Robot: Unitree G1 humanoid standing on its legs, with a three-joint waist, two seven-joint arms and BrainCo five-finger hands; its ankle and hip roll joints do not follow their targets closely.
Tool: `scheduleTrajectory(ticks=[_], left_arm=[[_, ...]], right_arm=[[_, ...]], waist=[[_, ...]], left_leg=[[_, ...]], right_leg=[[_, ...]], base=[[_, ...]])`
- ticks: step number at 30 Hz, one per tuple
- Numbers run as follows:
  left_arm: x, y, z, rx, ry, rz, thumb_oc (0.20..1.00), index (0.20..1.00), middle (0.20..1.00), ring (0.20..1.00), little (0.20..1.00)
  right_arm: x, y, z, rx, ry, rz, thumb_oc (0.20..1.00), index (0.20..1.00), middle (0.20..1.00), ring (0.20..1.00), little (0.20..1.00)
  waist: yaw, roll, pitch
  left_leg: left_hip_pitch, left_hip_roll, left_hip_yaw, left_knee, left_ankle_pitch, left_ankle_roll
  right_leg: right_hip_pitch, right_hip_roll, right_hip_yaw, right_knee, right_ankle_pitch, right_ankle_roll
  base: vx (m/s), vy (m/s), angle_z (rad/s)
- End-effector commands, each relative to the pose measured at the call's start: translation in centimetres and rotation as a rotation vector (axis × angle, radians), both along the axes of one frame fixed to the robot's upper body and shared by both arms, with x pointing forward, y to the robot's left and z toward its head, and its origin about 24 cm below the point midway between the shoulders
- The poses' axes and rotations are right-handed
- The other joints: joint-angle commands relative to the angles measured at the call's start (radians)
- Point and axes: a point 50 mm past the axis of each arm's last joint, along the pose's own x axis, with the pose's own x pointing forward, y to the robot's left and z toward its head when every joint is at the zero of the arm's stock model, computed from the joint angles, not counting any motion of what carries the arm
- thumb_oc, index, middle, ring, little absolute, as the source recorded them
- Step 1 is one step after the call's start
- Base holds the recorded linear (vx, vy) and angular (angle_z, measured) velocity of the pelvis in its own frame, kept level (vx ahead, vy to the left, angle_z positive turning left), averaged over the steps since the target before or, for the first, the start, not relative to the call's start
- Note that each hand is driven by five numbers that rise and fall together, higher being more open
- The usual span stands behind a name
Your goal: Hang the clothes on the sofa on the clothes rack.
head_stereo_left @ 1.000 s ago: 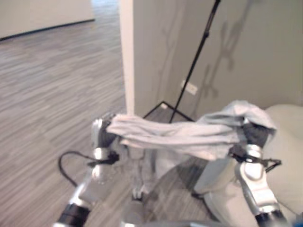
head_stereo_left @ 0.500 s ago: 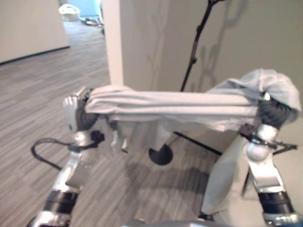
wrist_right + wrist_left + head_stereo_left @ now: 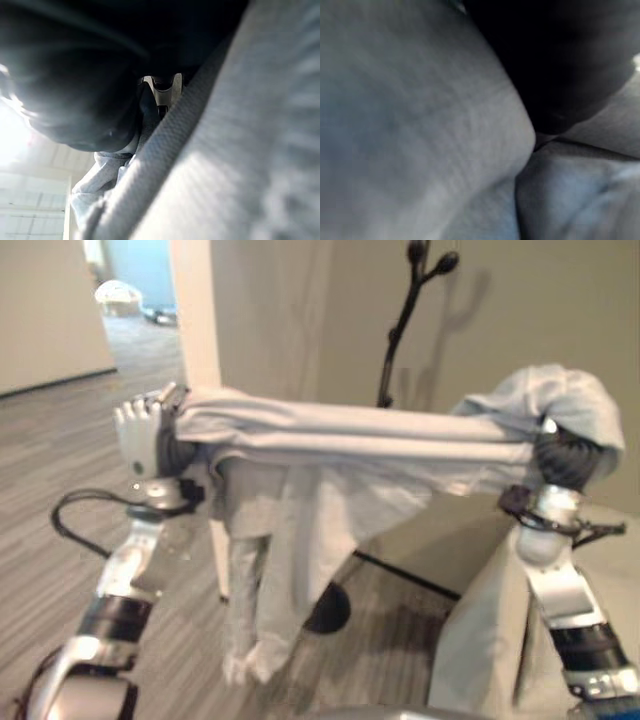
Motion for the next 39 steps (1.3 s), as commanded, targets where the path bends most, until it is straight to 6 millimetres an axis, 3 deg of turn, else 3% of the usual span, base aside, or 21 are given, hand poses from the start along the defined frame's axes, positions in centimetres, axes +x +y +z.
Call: scheduleTrajectory(ticks=[1,4,5,7,8,9,10,12,14,17,19,23,35,38,39], left_arm=[[0.6,1.0,6.9,0.117,-0.208,0.039,0.200,0.200,0.200,0.200,0.200],[1.0,1.2,8.2,0.146,-0.223,0.055,0.200,0.200,0.200,0.200,0.200],[1.4,1.8,8.7,0.154,-0.211,0.092,0.200,0.200,0.200,0.200,0.200],[1.8,1.7,9.3,0.209,-0.192,0.106,0.200,0.200,0.200,0.200,0.200],[1.9,1.7,9.4,0.209,-0.194,0.105,0.200,0.200,0.200,0.200,0.200],[2.1,2.0,10.2,0.272,-0.184,0.129,0.200,0.200,0.200,0.200,0.200],[2.2,2.1,10.4,0.289,-0.174,0.140,0.200,0.200,0.200,0.200,0.200],[2.8,2.8,10.4,0.307,-0.118,0.171,0.200,0.200,0.200,0.200,0.200],[3.3,3.6,10.3,0.301,-0.068,0.206,0.200,0.200,0.200,0.200,0.200],[4.2,4.3,9.9,0.281,-0.003,0.240,0.200,0.200,0.200,0.200,0.200],[5.3,4.7,9.3,0.273,0.083,0.261,0.200,0.200,0.200,0.200,0.200],[5.8,5.1,9.0,0.236,0.122,0.278,0.200,0.200,0.200,0.200,0.200],[5.8,6.3,8.3,0.166,0.140,0.323,0.200,0.200,0.200,0.200,0.200],[6.0,7.3,7.1,0.100,0.202,0.356,0.200,0.200,0.200,0.200,0.200],[6.5,7.0,4.7,0.025,0.277,0.329,0.200,0.200,0.200,0.200,0.200]], right_arm=[[1.2,-2.0,4.7,-0.059,-0.154,-0.065,0.200,0.200,0.200,0.200,0.200],[1.7,-2.1,5.7,-0.087,-0.177,-0.073,0.200,0.200,0.200,0.200,0.200],[2.1,-2.2,6.3,-0.119,-0.172,-0.075,0.200,0.200,0.200,0.200,0.200],[2.6,-2.4,6.9,-0.180,-0.156,-0.078,0.200,0.200,0.200,0.200,0.200],[2.6,-2.4,7.0,-0.180,-0.158,-0.078,0.200,0.200,0.200,0.200,0.200],[3.4,-2.3,7.5,-0.224,-0.138,-0.066,0.200,0.200,0.200,0.200,0.200],[4.0,-2.2,7.7,-0.240,-0.126,-0.061,0.200,0.200,0.200,0.200,0.200],[5.1,-1.7,8.1,-0.251,-0.088,-0.035,0.200,0.200,0.200,0.200,0.200],[6.1,-1.4,7.7,-0.265,-0.032,-0.037,0.200,0.200,0.200,0.200,0.200],[6.9,-0.8,7.4,-0.287,0.016,-0.021,0.200,0.200,0.200,0.200,0.200],[8.6,-1.0,6.7,-0.309,0.100,-0.074,0.200,0.200,0.200,0.200,0.200],[10.0,-2.1,6.5,-0.319,0.181,-0.170,0.200,0.200,0.200,0.200,0.200],[10.4,-6.5,4.3,-0.314,0.356,-0.345,0.200,0.200,0.200,0.200,0.200],[10.8,-6.5,3.3,-0.316,0.415,-0.331,0.200,0.200,0.200,0.200,0.200],[11.0,-5.4,1.8,-0.307,0.465,-0.276,0.200,0.200,0.200,0.200,0.200]], waist=[[0.025,0.010,0.011],[0.038,-0.006,0.038],[0.053,-0.023,0.048],[0.075,-0.024,0.057],[0.076,-0.026,0.058],[0.102,-0.011,0.059],[0.122,-0.005,0.067],[0.149,0.012,0.079],[0.145,0.028,0.066],[0.138,0.026,0.048],[0.145,0.021,0.020],[0.151,0.022,0.002],[0.130,0.038,-0.023],[0.125,0.041,-0.022],[0.121,0.042,-0.020]], left_leg=[[-0.131,0.242,-0.077,0.447,0.164,-0.082],[-0.254,0.256,-0.092,0.562,0.144,-0.055],[-0.315,0.249,-0.079,0.505,0.084,-0.037],[-0.345,0.199,-0.073,0.390,0.061,-0.043],[-0.341,0.196,-0.071,0.382,0.064,-0.042],[-0.377,0.139,-0.106,0.190,0.126,-0.061],[-0.398,0.111,-0.134,0.060,0.216,-0.074],[-0.417,0.075,-0.205,-0.051,0.271,-0.084],[-0.380,0.079,-0.218,-0.089,0.291,-0.080],[-0.374,0.072,-0.221,-0.077,0.309,-0.078],[-0.339,0.066,-0.202,-0.119,0.314,-0.071],[-0.309,0.053,-0.185,-0.136,0.303,-0.058],[-0.263,0.032,-0.158,-0.145,0.266,-0.036],[-0.255,0.030,-0.157,-0.145,0.261,-0.033],[-0.254,0.029,-0.157,-0.145,0.259,-0.032]], right_leg=[[0.017,0.017,0.036,-0.049,-0.043,0.054],[0.048,0.020,0.038,-0.054,-0.072,0.031],[0.077,0.012,0.054,-0.068,-0.088,0.032],[0.100,0.006,0.073,-0.090,-0.092,0.035],[0.100,0.003,0.074,-0.092,-0.091,0.036],[0.120,0.017,0.089,-0.108,-0.099,0.039],[0.138,0.024,0.094,-0.124,-0.106,0.035],[0.171,0.040,0.116,-0.129,-0.127,0.024],[0.178,0.049,0.115,-0.116,-0.150,0.026],[0.187,0.040,0.114,-0.118,-0.152,0.027],[0.189,0.022,0.116,-0.119,-0.156,0.038],[0.179,0.003,0.124,-0.111,-0.153,0.051],[0.177,-0.023,0.144,-0.113,-0.142,0.078],[0.173,-0.025,0.152,-0.111,-0.139,0.080],[0.171,-0.026,0.155,-0.113,-0.136,0.079]], base=[[0.10,-0.104,-0.06],[0.19,-0.073,-0.24],[0.23,0.073,-0.22],[0.22,0.123,-0.17],[0.20,0.187,-0.31],[0.17,0.188,-0.47],[0.23,0.220,-0.50],[0.14,0.117,-0.47],[0.19,0.164,-0.64],[0.18,0.132,-0.30],[0.22,0.178,-0.14],[0.10,0.122,-0.07],[0.04,0.070,-0.04],[-0.02,0.031,-0.11],[-0.02,0.020,-0.04]])
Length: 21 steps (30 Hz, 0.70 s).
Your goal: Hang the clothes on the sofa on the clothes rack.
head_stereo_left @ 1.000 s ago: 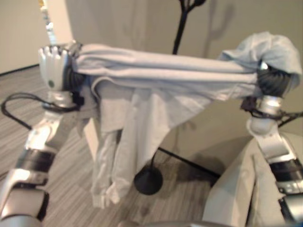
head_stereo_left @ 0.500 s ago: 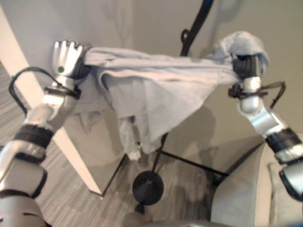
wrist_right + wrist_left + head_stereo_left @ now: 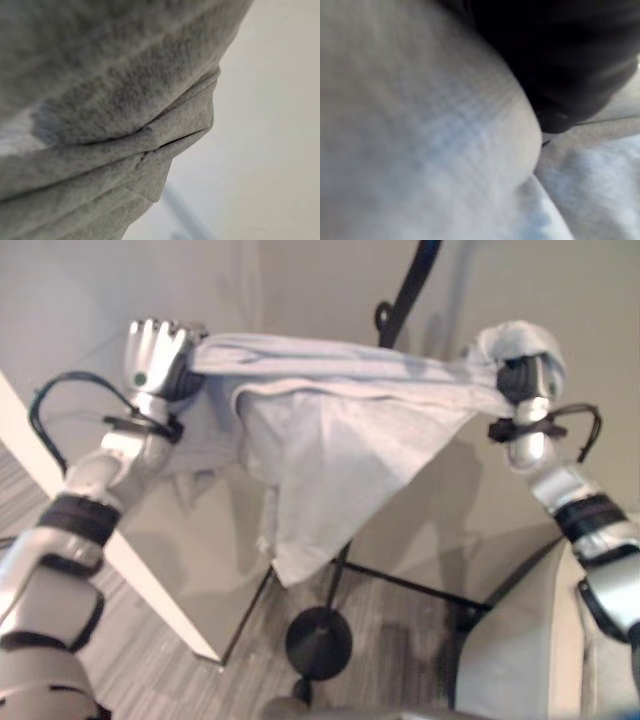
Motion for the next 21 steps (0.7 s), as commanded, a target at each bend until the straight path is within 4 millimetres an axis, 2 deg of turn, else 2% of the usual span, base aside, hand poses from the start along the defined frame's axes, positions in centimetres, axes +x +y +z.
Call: scheduleTrajectory(ticks=[1,2,3,5,7,8,9,10,11,13,14,16,17,19,21], left_arm=[[-0.4,5.4,-2.1,-0.271,0.058,0.256,0.200,0.200,0.200,0.200,0.200],[-0.4,5.4,-2.1,-0.271,0.058,0.256,0.200,0.200,0.200,0.200,0.200],[-0.5,4.8,-6.3,-0.371,0.171,0.253,0.200,0.200,0.200,0.200,0.200],[-1.0,3.8,-10.4,-0.464,0.269,0.244,0.200,0.200,0.200,0.200,0.200],[-2.2,2.1,-16.4,-0.616,0.438,0.260,0.200,0.200,0.200,0.200,0.200],[-3.8,-2.2,-22.3,-0.820,0.621,0.216,0.200,0.200,0.200,0.200,0.200],[-4.2,-3.4,-23.2,-0.890,0.646,0.192,0.200,0.200,0.200,0.200,0.200],[-4.2,-3.4,-23.3,-0.890,0.646,0.192,0.200,0.200,0.200,0.200,0.200],[-4.8,-5.7,-24.4,-0.997,0.675,0.132,0.200,0.200,0.200,0.200,0.200],[-5.2,-7.7,-24.9,-1.119,0.677,0.074,0.200,0.200,0.200,0.200,0.200],[-5.2,-9.4,-24.8,-1.260,0.647,0.012,0.200,0.200,0.200,0.200,0.200],[-5.2,-10.6,-24.3,-1.452,0.593,-0.048,0.200,0.200,0.200,0.200,0.200],[-5.2,-10.6,-24.3,-1.452,0.593,-0.047,0.200,0.200,0.200,0.200,0.200],[-5.6,-11.6,-24.1,-1.681,0.565,-0.132,1.000,1.000,1.000,1.000,1.000],[-5.9,-11.5,-24.2,-1.740,0.559,-0.144,1.000,1.000,1.000,1.000,1.000]], right_arm=[[-0.2,-3.6,-2.3,0.048,0.128,-0.149,0.200,0.200,0.200,0.200,0.200],[-0.2,-3.6,-2.3,0.047,0.128,-0.149,0.200,0.200,0.200,0.200,0.200],[-0.2,-2.4,-5.0,0.069,0.210,-0.118,0.200,0.200,0.200,0.200,0.200],[-0.6,-1.6,-7.9,0.115,0.293,-0.106,0.200,0.200,0.200,0.200,0.200],[-1.3,-0.4,-12.1,0.164,0.424,-0.100,0.200,0.200,0.200,0.200,0.200],[-2.3,3.1,-16.2,0.254,0.547,-0.036,0.200,0.200,0.200,0.200,0.200],[-2.7,4.2,-17.1,0.286,0.569,-0.016,0.200,0.200,0.200,0.200,0.200],[-2.7,4.3,-17.1,0.286,0.570,-0.016,0.200,0.200,0.200,0.200,0.200],[-3.5,6.5,-18.7,0.335,0.615,0.030,0.200,0.200,0.200,0.200,0.200],[-4.3,8.7,-19.7,0.395,0.643,0.084,0.200,0.200,0.200,0.200,0.200],[-5.1,10.8,-20.5,0.468,0.672,0.138,0.200,0.200,0.200,0.200,0.200],[-5.9,12.8,-21.0,0.605,0.698,0.190,0.200,0.200,0.200,0.200,0.200],[-5.9,12.9,-21.0,0.605,0.699,0.191,0.200,0.200,0.200,0.200,0.200],[-7.7,15.9,-22.0,0.807,0.778,0.309,0.200,0.200,0.200,0.200,0.200],[-8.2,16.4,-22.2,0.856,0.798,0.339,0.200,0.200,0.200,0.200,0.200]], waist=[[0.014,0.031,-0.087],[0.014,0.032,-0.087],[0.014,0.029,-0.080],[0.014,0.029,-0.074],[0.017,0.028,-0.065],[0.018,0.027,-0.050],[0.019,0.027,-0.044],[0.019,0.027,-0.045],[0.022,0.025,-0.035],[0.025,0.023,-0.027],[0.027,0.022,-0.020],[0.029,0.022,-0.014],[0.028,0.022,-0.014],[0.031,0.026,-0.010],[0.032,0.027,-0.011]], left_leg=[[0.091,0.049,0.003,-0.030,-0.106,-0.033],[0.090,0.050,0.003,-0.030,-0.106,-0.033],[0.093,0.049,0.003,-0.030,-0.108,-0.030],[0.095,0.048,0.003,-0.030,-0.111,-0.028],[0.095,0.047,0.004,-0.030,-0.111,-0.026],[0.093,0.046,0.006,-0.030,-0.111,-0.024],[0.090,0.046,0.006,-0.030,-0.110,-0.023],[0.090,0.046,0.006,-0.030,-0.110,-0.023],[0.085,0.046,0.005,-0.030,-0.109,-0.021],[0.079,0.045,0.001,-0.030,-0.108,-0.020],[0.074,0.044,-0.002,-0.030,-0.106,-0.018],[0.069,0.044,-0.005,-0.030,-0.104,-0.016],[0.070,0.044,-0.005,-0.030,-0.104,-0.016],[0.069,0.043,-0.012,-0.030,-0.103,-0.015],[0.070,0.044,-0.013,-0.030,-0.104,-0.015]], right_leg=[[-0.119,-0.001,0.002,0.011,0.098,0.035],[-0.119,-0.001,0.002,0.011,0.098,0.035],[-0.119,-0.001,0.004,0.010,0.099,0.031],[-0.119,-0.001,0.004,0.010,0.098,0.029],[-0.121,-0.002,0.004,0.009,0.098,0.026],[-0.126,-0.003,0.005,0.006,0.098,0.023],[-0.130,-0.003,0.006,0.006,0.100,0.023],[-0.129,-0.003,0.006,0.006,0.100,0.023],[-0.136,-0.003,0.006,0.007,0.102,0.020],[-0.142,-0.002,0.005,0.007,0.103,0.019],[-0.146,-0.002,0.004,0.008,0.104,0.017],[-0.150,-0.002,0.004,0.011,0.104,0.014],[-0.149,-0.002,0.004,0.011,0.103,0.014],[-0.154,0.001,0.002,0.015,0.102,0.008],[-0.153,0.001,0.002,0.013,0.102,0.008]], base=[[0.00,0.000,0.00],[0.00,0.000,0.00],[0.00,0.000,0.00],[-0.03,0.020,-0.06],[-0.02,0.008,0.03],[-0.04,0.015,0.05],[-0.03,0.010,-0.03],[-0.03,0.002,-0.05],[-0.03,-0.005,-0.06],[-0.04,-0.012,0.07],[-0.04,-0.019,0.09],[-0.03,-0.017,0.08],[-0.02,-0.013,0.10],[-0.01,-0.014,0.11],[0.00,-0.006,0.04]])
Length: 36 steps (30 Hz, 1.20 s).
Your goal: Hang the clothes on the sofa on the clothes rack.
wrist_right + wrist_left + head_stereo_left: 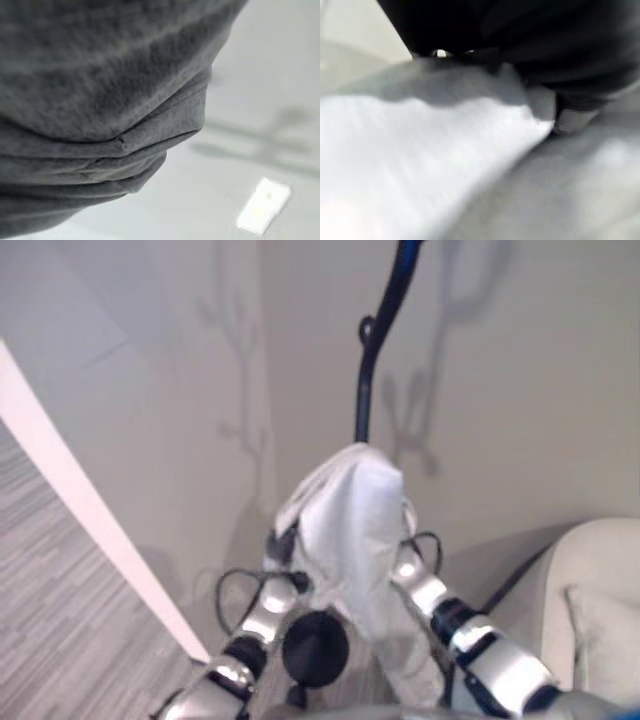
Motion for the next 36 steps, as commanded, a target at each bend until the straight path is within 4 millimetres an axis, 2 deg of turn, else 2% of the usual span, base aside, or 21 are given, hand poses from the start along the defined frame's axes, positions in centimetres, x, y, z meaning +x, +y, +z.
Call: scheduleTrajectory(ticks=[1,3,4,5,7,10,11,12,13,15,16,18,22,23,24,27,28,29,30,31,36], left_arm=[[1.9,0.1,2.1,-0.159,-0.107,0.020,1.000,1.000,1.000,1.000,1.000],[1.2,0.6,1.5,-0.199,-0.084,0.039,1.000,1.000,1.000,1.000,1.000],[0.7,1.1,0.9,-0.195,-0.057,0.054,1.000,1.000,1.000,1.000,1.000],[0.7,1.1,0.9,-0.195,-0.057,0.054,1.000,1.000,1.000,1.000,1.000],[-0.3,2.4,0.1,-0.211,-0.029,0.091,1.000,1.000,1.000,1.000,1.000],[-1.3,3.6,-0.8,-0.211,0.006,0.137,1.000,1.000,1.000,1.000,1.000],[-1.8,4.1,-1.2,-0.211,0.023,0.155,1.000,1.000,1.000,1.000,1.000],[-3.4,5.9,-2.3,-0.209,0.069,0.217,1.000,1.000,1.000,1.000,1.000],[-3.4,5.9,-2.3,-0.209,0.069,0.217,1.000,1.000,1.000,1.000,1.000],[-4.9,7.9,-3.3,-0.190,0.114,0.311,1.000,1.000,1.000,1.000,1.000],[-5.0,7.9,-3.3,-0.190,0.114,0.311,1.000,1.000,1.000,1.000,1.000],[-7.2,9.7,-4.7,-0.177,0.181,0.377,1.000,1.000,1.000,1.000,1.000],[-9.2,10.7,-5.6,-0.207,0.209,0.363,1.000,1.000,1.000,1.000,1.000],[-10.7,11.0,-6.7,-0.240,0.266,0.285,1.000,1.000,1.000,1.000,1.000],[-11.5,11.1,-7.3,-0.263,0.302,0.272,1.000,1.000,1.000,1.000,1.000],[-15.1,11.4,-9.8,-0.406,0.433,0.382,1.000,1.000,1.000,1.000,1.000],[-16.0,11.3,-10.3,-0.436,0.459,0.422,1.000,1.000,1.000,1.000,1.000],[-16.0,11.3,-10.3,-0.436,0.458,0.421,1.000,1.000,1.000,1.000,1.000],[-17.3,11.2,-10.9,-0.466,0.497,0.467,1.000,1.000,1.000,1.000,1.000],[-19.7,11.1,-11.7,-0.509,0.557,0.554,1.000,1.000,1.000,1.000,1.000],[-24.4,10.5,-12.8,-0.531,0.709,0.638,1.000,1.000,1.000,1.000,1.000]], right_arm=[[-1.1,1.3,-1.0,0.137,0.082,0.072,0.200,0.200,0.200,0.200,0.200],[-1.5,1.6,-1.1,0.251,0.110,0.080,0.200,0.200,0.200,0.200,0.200],[-1.7,1.5,-1.3,0.308,0.131,0.070,1.000,1.000,1.000,1.000,1.000],[-1.7,1.5,-1.3,0.308,0.131,0.070,1.000,1.000,1.000,1.000,1.000],[-1.6,0.4,-1.3,0.455,0.150,0.029,1.000,1.000,1.000,1.000,1.000],[-1.7,-0.7,-1.4,0.490,0.151,0.011,1.000,1.000,1.000,1.000,1.000],[-1.8,-1.3,-1.7,0.488,0.154,-0.001,1.000,1.000,1.000,1.000,1.000],[-2.0,-3.0,-2.2,0.473,0.161,-0.047,1.000,1.000,1.000,1.000,1.000],[-2.0,-3.0,-2.2,0.473,0.161,-0.047,1.000,1.000,1.000,1.000,1.000],[-2.6,-4.6,-3.1,0.435,0.178,-0.085,1.000,1.000,1.000,1.000,1.000],[-2.6,-4.6,-3.1,0.435,0.178,-0.085,1.000,1.000,1.000,1.000,1.000],[-3.5,-5.9,-4.0,0.394,0.202,-0.088,1.000,1.000,1.000,1.000,1.000],[-4.7,-7.5,-5.2,0.400,0.235,-0.082,1.000,1.000,1.000,1.000,1.000],[-6.0,-9.0,-6.5,0.483,0.280,-0.115,1.000,1.000,1.000,1.000,1.000],[-6.5,-9.4,-7.1,0.509,0.306,-0.136,1.000,1.000,1.000,1.000,1.000],[-9.1,-10.9,-10.3,0.609,0.428,-0.337,1.000,1.000,1.000,1.000,1.000],[-9.9,-11.0,-11.0,0.661,0.451,-0.398,1.000,1.000,1.000,1.000,1.000],[-9.8,-11.0,-10.9,0.663,0.450,-0.398,1.000,1.000,1.000,1.000,1.000],[-10.9,-11.2,-11.8,0.746,0.473,-0.486,1.000,1.000,1.000,1.000,1.000],[-12.7,-11.5,-13.0,0.824,0.509,-0.596,1.000,1.000,1.000,1.000,1.000],[-17.9,-12.7,-15.6,0.837,0.652,-0.803,1.000,1.000,1.000,1.000,1.000]], waist=[[0.028,0.008,0.020],[0.030,0.010,0.017],[0.031,0.011,0.015],[0.031,0.011,0.015],[0.037,0.013,0.013],[0.038,0.015,0.009],[0.039,0.016,0.008],[0.040,0.018,0.004],[0.040,0.018,0.003],[0.040,0.020,0.000],[0.040,0.020,0.000],[0.041,0.021,-0.002],[0.043,0.021,0.001],[0.043,0.022,0.003],[0.043,0.023,0.004],[0.039,0.029,0.003],[0.039,0.031,0.004],[0.039,0.030,0.005],[0.038,0.032,0.005],[0.035,0.034,0.002],[0.029,0.035,-0.006]], left_leg=[[0.099,-0.002,-0.005,0.000,-0.126,0.000],[0.101,-0.001,-0.005,0.000,-0.127,0.000],[0.103,0.000,-0.006,0.000,-0.128,-0.001],[0.103,0.000,-0.006,0.000,-0.128,-0.001],[0.104,0.000,-0.007,0.000,-0.129,-0.004],[0.107,0.001,-0.007,0.000,-0.131,-0.006],[0.107,0.002,-0.006,0.000,-0.131,-0.007],[0.108,0.003,-0.005,0.000,-0.133,-0.009],[0.108,0.003,-0.005,0.000,-0.133,-0.009],[0.110,0.004,-0.001,0.000,-0.134,-0.012],[0.110,0.004,-0.001,0.000,-0.135,-0.012],[0.114,0.007,0.005,0.000,-0.137,-0.014],[0.116,0.008,0.009,0.000,-0.139,-0.016],[0.116,0.008,0.008,0.000,-0.140,-0.017],[0.116,0.009,0.007,0.000,-0.140,-0.017],[0.116,0.008,0.005,0.000,-0.144,-0.016],[0.118,0.008,0.004,0.000,-0.145,-0.016],[0.118,0.008,0.004,0.000,-0.145,-0.016],[0.121,0.007,0.004,0.000,-0.148,-0.016],[0.123,0.006,0.005,0.000,-0.152,-0.015],[0.128,0.006,0.006,0.000,-0.158,-0.014]], right_leg=[[-0.100,-0.041,0.008,-0.023,0.135,0.032],[-0.097,-0.041,0.007,-0.026,0.135,0.031],[-0.095,-0.040,0.006,-0.028,0.135,0.030],[-0.095,-0.040,0.006,-0.028,0.135,0.030],[-0.090,-0.038,0.004,-0.034,0.135,0.030],[-0.086,-0.039,0.002,-0.037,0.135,0.029],[-0.083,-0.039,0.000,-0.039,0.134,0.029],[-0.079,-0.039,-0.004,-0.044,0.134,0.030],[-0.079,-0.039,-0.005,-0.044,0.134,0.030],[-0.077,-0.039,-0.006,-0.048,0.136,0.031],[-0.077,-0.039,-0.006,-0.049,0.136,0.031],[-0.077,-0.040,-0.007,-0.051,0.139,0.033],[-0.076,-0.042,-0.011,-0.050,0.138,0.035],[-0.073,-0.043,-0.016,-0.048,0.137,0.037],[-0.073,-0.044,-0.018,-0.048,0.136,0.038],[-0.073,-0.044,-0.020,-0.045,0.131,0.038],[-0.073,-0.044,-0.021,-0.045,0.131,0.038],[-0.072,-0.044,-0.020,-0.045,0.130,0.038],[-0.071,-0.044,-0.021,-0.045,0.129,0.038],[-0.070,-0.045,-0.022,-0.046,0.128,0.039],[-0.068,-0.045,-0.025,-0.044,0.125,0.039]], base=[[0.00,0.000,0.00],[0.00,0.000,0.00],[0.00,0.000,0.00],[0.00,0.000,0.00],[0.00,0.000,0.00],[0.00,0.000,0.00],[0.01,-0.015,0.06],[0.01,-0.012,0.08],[0.00,0.000,0.00],[0.00,0.000,0.00],[0.00,0.000,0.00],[0.00,0.000,0.00],[0.00,-0.001,-0.02],[0.00,0.000,0.00],[0.00,0.000,0.00],[0.00,0.000,0.00],[0.00,0.000,0.00],[0.00,0.000,0.00],[0.02,0.025,0.05],[0.02,0.036,0.04],[0.02,0.032,0.06]])
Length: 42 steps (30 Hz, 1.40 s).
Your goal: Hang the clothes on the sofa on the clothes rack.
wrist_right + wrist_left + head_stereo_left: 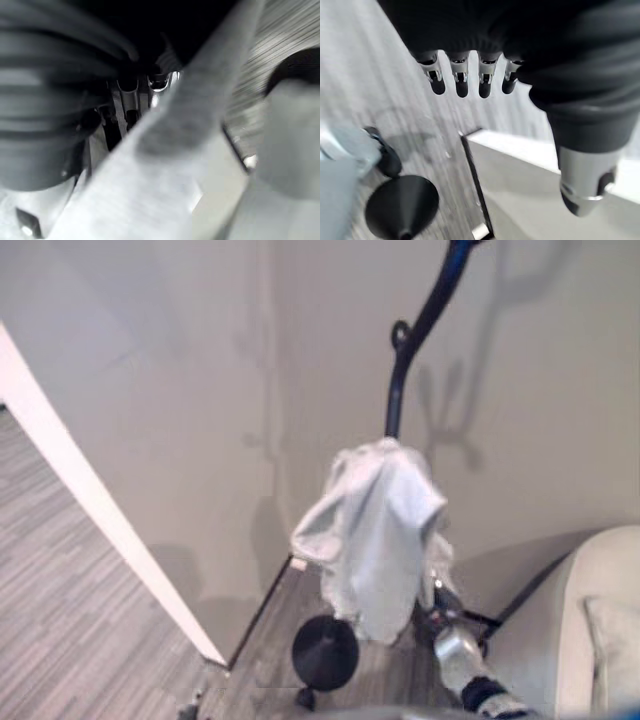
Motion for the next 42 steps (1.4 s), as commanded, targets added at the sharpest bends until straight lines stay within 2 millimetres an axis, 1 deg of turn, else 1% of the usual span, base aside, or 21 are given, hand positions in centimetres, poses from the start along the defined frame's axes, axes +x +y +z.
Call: scheduleTrajectory(ticks=[1,2,4,6,10,13,14,15,18,20,21,22,24,27,30,33,35,37,39,40,42], left_arm=[[-0.3,-0.2,-0.1,-0.011,0.020,-0.014,1.000,1.000,1.000,1.000,1.000],[-0.5,-0.3,-0.2,-0.015,0.031,-0.021,1.000,1.000,1.000,1.000,1.000],[-0.5,-0.9,-0.4,-0.027,0.041,-0.040,1.000,1.000,1.000,1.000,1.000],[-0.8,-1.4,-0.5,-0.041,0.052,-0.066,1.000,1.000,1.000,1.000,1.000],[-0.8,-2.3,-0.7,-0.073,0.052,-0.140,1.000,1.000,1.000,1.000,1.000],[-0.7,-2.2,-0.7,-0.066,0.045,-0.175,1.000,1.000,1.000,1.000,1.000],[-0.8,-2.2,-0.7,-0.066,0.046,-0.174,1.000,1.000,1.000,1.000,1.000],[-0.9,-1.9,-0.6,-0.055,0.046,-0.183,1.000,1.000,1.000,1.000,1.000],[-1.1,-1.8,-0.5,-0.046,0.045,-0.166,1.000,1.000,1.000,1.000,1.000],[-1.1,-1.8,-0.5,-0.045,0.043,-0.172,1.000,1.000,1.000,1.000,1.000],[-1.1,-1.8,-0.5,-0.046,0.043,-0.172,1.000,1.000,1.000,1.000,1.000],[-1.1,-1.8,-0.5,-0.038,0.041,-0.179,1.000,1.000,1.000,1.000,1.000],[-0.9,-1.7,-0.5,-0.036,0.037,-0.189,1.000,1.000,1.000,1.000,1.000],[-0.9,-1.4,-0.4,-0.031,0.033,-0.189,1.000,1.000,1.000,1.000,1.000],[-0.8,-1.4,-0.4,-0.041,0.021,-0.189,1.000,1.000,1.000,1.000,1.000],[-0.9,-1.4,-0.4,-0.048,0.015,-0.187,1.000,1.000,1.000,1.000,1.000],[-1.0,-1.5,-0.4,-0.069,0.005,-0.191,1.000,1.000,1.000,1.000,1.000],[-0.9,-1.4,-0.3,-0.070,-0.001,-0.200,1.000,1.000,1.000,1.000,1.000],[-0.9,-1.1,-0.3,-0.071,-0.004,-0.206,1.000,1.000,1.000,1.000,1.000],[-1.0,-1.0,-0.2,-0.068,-0.002,-0.204,1.000,1.000,1.000,1.000,1.000],[-1.5,-0.8,-0.2,-0.081,-0.005,-0.195,1.000,1.000,1.000,1.000,1.000]], right_arm=[[-6.5,-2.8,-2.8,-0.018,0.266,-0.137,1.000,1.000,1.000,1.000,1.000],[-7.3,-3.1,-3.1,-0.003,0.311,-0.178,1.000,1.000,1.000,1.000,1.000],[-8.0,-2.8,-3.5,0.079,0.331,-0.238,1.000,1.000,1.000,1.000,1.000],[-8.2,-2.9,-3.5,0.099,0.317,-0.236,1.000,1.000,1.000,1.000,1.000],[-6.4,-2.8,-2.9,0.111,0.194,-0.166,1.000,1.000,1.000,1.000,1.000],[-3.1,-3.1,-1.2,0.064,0.031,-0.063,1.000,1.000,1.000,1.000,1.000],[-3.2,-3.0,-1.2,0.063,0.032,-0.063,1.000,1.000,1.000,1.000,1.000],[0.1,-3.3,1.2,0.002,-0.142,0.035,1.000,1.000,1.000,1.000,1.000],[4.2,-3.1,6.3,-0.056,-0.440,0.136,1.000,1.000,1.000,1.000,1.000],[5.8,-2.9,9.4,-0.075,-0.603,0.177,1.000,1.000,1.000,1.000,1.000],[5.8,-2.9,9.4,-0.076,-0.603,0.178,1.000,1.000,1.000,1.000,1.000],[6.8,-2.8,11.8,-0.104,-0.710,0.219,1.000,1.000,1.000,1.000,1.000],[7.6,-2.6,13.7,-0.148,-0.784,0.282,1.000,1.000,1.000,1.000,1.000],[7.9,-2.9,16.0,-0.217,-0.859,0.385,1.000,1.000,1.000,1.000,1.000],[7.7,-4.2,17.8,-0.363,-0.875,0.537,1.000,1.000,1.000,1.000,1.000],[7.2,-5.1,18.2,-0.378,-0.862,0.605,1.000,1.000,1.000,1.000,1.000],[6.3,-5.9,17.2,-0.319,-0.776,0.702,1.000,1.000,1.000,1.000,1.000],[5.7,-5.8,17.4,-0.247,-0.760,0.784,1.000,1.000,1.000,1.000,1.000],[4.7,-5.3,17.0,-0.095,-0.746,0.793,1.000,1.000,1.000,1.000,1.000],[4.5,-5.6,17.2,-0.109,-0.730,0.808,1.000,1.000,1.000,1.000,1.000],[4.3,-8.7,20.3,-0.306,-0.656,0.974,1.000,1.000,1.000,1.000,1.000]], waist=[[0.007,0.030,-0.005],[0.007,0.029,-0.006],[0.012,0.031,-0.005],[0.013,0.032,-0.005],[0.012,0.033,-0.001],[0.009,0.031,0.002],[0.009,0.031,0.001],[0.004,0.029,0.005],[-0.005,0.026,0.007],[-0.007,0.024,0.008],[-0.007,0.025,0.008],[-0.007,0.023,0.007],[-0.005,0.020,0.006],[-0.006,0.017,0.006],[-0.009,0.010,0.006],[-0.012,0.005,0.006],[-0.017,-0.004,0.007],[-0.019,-0.009,0.011],[-0.021,-0.010,0.016],[-0.024,-0.010,0.018],[-0.041,-0.015,0.024]], left_leg=[[0.103,0.039,-0.007,0.001,-0.146,-0.010],[0.103,0.039,-0.008,0.001,-0.147,-0.010],[0.102,0.038,-0.012,0.001,-0.147,-0.009],[0.100,0.038,-0.014,0.001,-0.146,-0.009],[0.096,0.039,-0.015,0.001,-0.143,-0.010],[0.090,0.041,-0.012,0.001,-0.140,-0.012],[0.090,0.041,-0.012,0.001,-0.140,-0.012],[0.086,0.043,-0.008,0.001,-0.137,-0.014],[0.081,0.045,-0.006,0.001,-0.135,-0.014],[0.078,0.045,-0.008,0.001,-0.135,-0.013],[0.078,0.045,-0.008,0.001,-0.135,-0.013],[0.078,0.045,-0.009,0.001,-0.135,-0.013],[0.077,0.045,-0.010,0.001,-0.134,-0.013],[0.076,0.047,-0.010,0.001,-0.133,-0.014],[0.073,0.049,-0.008,0.001,-0.132,-0.017],[0.072,0.051,-0.008,0.001,-0.132,-0.019],[0.071,0.053,-0.007,0.001,-0.132,-0.023],[0.072,0.056,-0.005,0.001,-0.132,-0.026],[0.075,0.060,-0.003,0.001,-0.131,-0.029],[0.077,0.061,-0.001,0.001,-0.132,-0.030],[0.083,0.067,0.009,0.001,-0.133,-0.034]], right_leg=[[-0.110,-0.012,-0.002,-0.022,0.129,0.059],[-0.110,-0.012,-0.002,-0.022,0.129,0.059],[-0.109,-0.012,-0.004,-0.022,0.128,0.058],[-0.110,-0.012,-0.007,-0.022,0.127,0.057],[-0.113,-0.013,-0.013,-0.023,0.127,0.058],[-0.119,-0.012,-0.011,-0.021,0.128,0.058],[-0.119,-0.012,-0.011,-0.021,0.128,0.058],[-0.125,-0.011,-0.010,-0.019,0.130,0.057],[-0.136,-0.010,-0.005,-0.012,0.130,0.056],[-0.138,-0.010,-0.006,-0.010,0.129,0.056],[-0.138,-0.010,-0.006,-0.010,0.129,0.056],[-0.139,-0.011,-0.008,-0.008,0.128,0.056],[-0.139,-0.011,-0.008,-0.008,0.129,0.056],[-0.142,-0.012,-0.008,-0.004,0.129,0.056],[-0.147,-0.011,-0.011,-0.001,0.130,0.058],[-0.148,-0.011,-0.011,0.000,0.131,0.059],[-0.151,-0.010,-0.012,0.007,0.130,0.060],[-0.153,-0.010,-0.012,0.012,0.129,0.062],[-0.156,-0.010,-0.018,0.025,0.125,0.063],[-0.158,-0.011,-0.018,0.033,0.123,0.064],[-0.172,-0.016,-0.022,0.062,0.122,0.069]], base=[[0.00,0.000,0.00],[0.00,0.000,0.00],[0.01,0.014,0.02],[0.00,0.021,0.09],[0.00,0.011,0.15],[0.00,0.000,0.02],[-0.02,-0.006,-0.05],[0.00,0.000,0.00],[-0.02,-0.011,-0.09],[-0.01,-0.007,-0.08],[-0.02,-0.007,-0.07],[-0.02,-0.007,-0.07],[0.00,0.000,0.00],[0.00,0.000,0.00],[0.00,0.000,0.00],[0.00,0.000,0.00],[-0.01,-0.016,-0.01],[0.00,0.000,0.00],[-0.01,-0.031,-0.03],[-0.01,-0.034,-0.03],[-0.01,-0.020,-0.08]])
